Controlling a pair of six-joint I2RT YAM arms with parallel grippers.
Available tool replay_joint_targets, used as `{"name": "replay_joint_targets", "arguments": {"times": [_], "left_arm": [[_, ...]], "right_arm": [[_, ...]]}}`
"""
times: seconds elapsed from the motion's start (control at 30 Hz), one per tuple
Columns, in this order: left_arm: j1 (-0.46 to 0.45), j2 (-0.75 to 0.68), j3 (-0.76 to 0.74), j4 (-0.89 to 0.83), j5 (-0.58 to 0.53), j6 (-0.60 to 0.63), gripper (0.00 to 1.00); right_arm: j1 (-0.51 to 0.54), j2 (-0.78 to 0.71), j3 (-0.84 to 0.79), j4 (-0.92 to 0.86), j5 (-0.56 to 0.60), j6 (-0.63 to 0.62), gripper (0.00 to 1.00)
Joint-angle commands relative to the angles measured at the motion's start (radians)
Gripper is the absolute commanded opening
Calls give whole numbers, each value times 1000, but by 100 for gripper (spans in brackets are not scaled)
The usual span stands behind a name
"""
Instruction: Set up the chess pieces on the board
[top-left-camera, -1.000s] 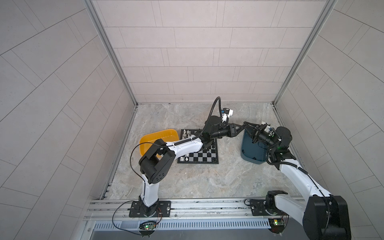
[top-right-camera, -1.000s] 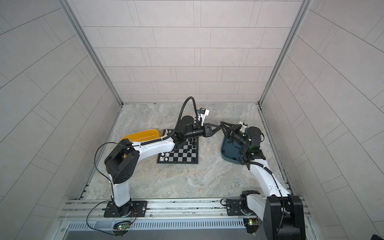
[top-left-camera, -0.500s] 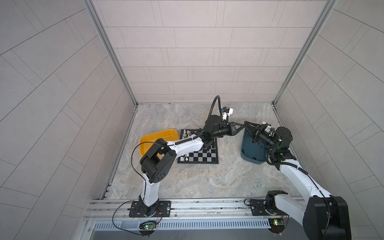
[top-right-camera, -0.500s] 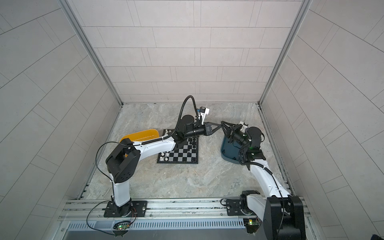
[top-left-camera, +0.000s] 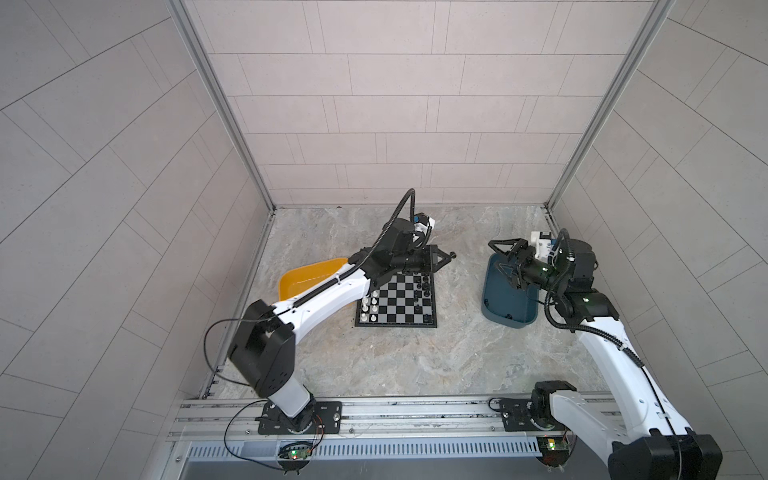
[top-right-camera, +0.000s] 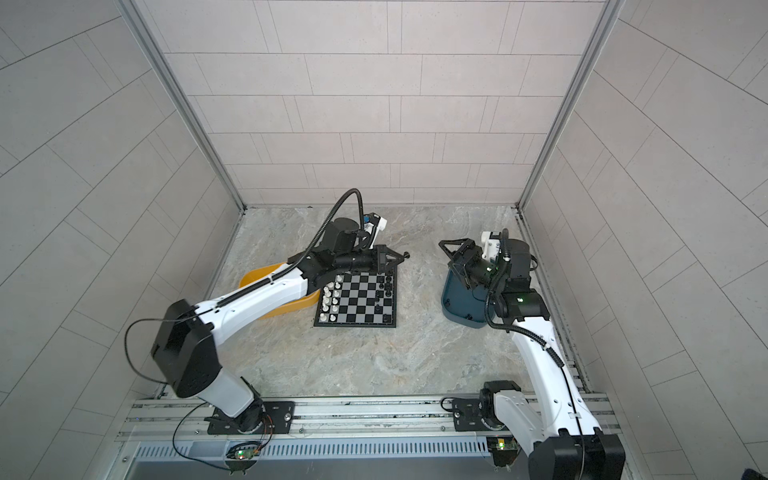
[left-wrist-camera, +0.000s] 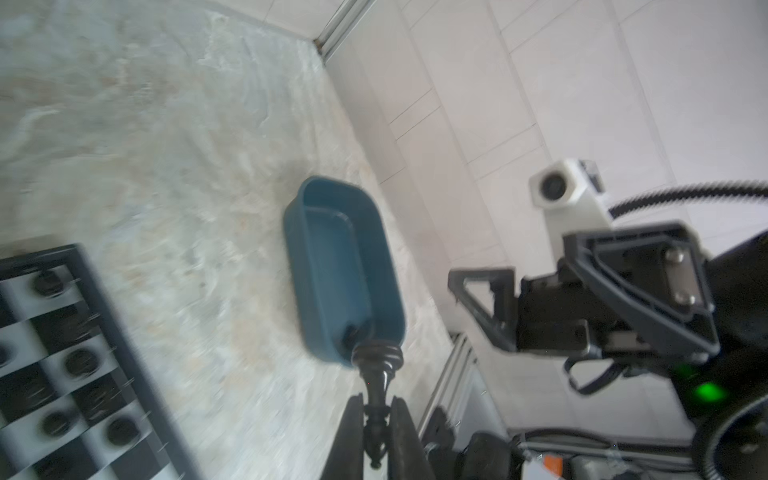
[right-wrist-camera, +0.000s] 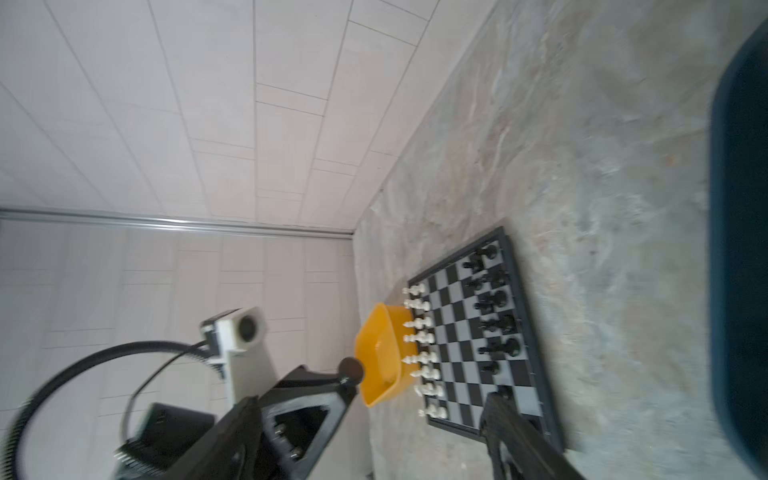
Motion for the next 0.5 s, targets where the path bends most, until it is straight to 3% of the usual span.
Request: {"name": "replay_joint_targets", "arguments": {"times": [0.0, 0.17, 0.33, 0.47], "left_arm": [[-13, -47, 97, -633, -124, 314, 0], [-18, 3, 200, -950, -179, 456, 0], [-68, 93, 256, -1017, -227, 490, 0], [-98, 208, 335, -1063, -248, 493, 0]], "right_arm": [[22, 10, 68, -365, 185, -380, 87], [47, 36, 111, -477, 354, -536, 90], [83, 31, 104, -505, 457, -582, 94], [85, 28, 96, -516, 474, -598, 99]]}}
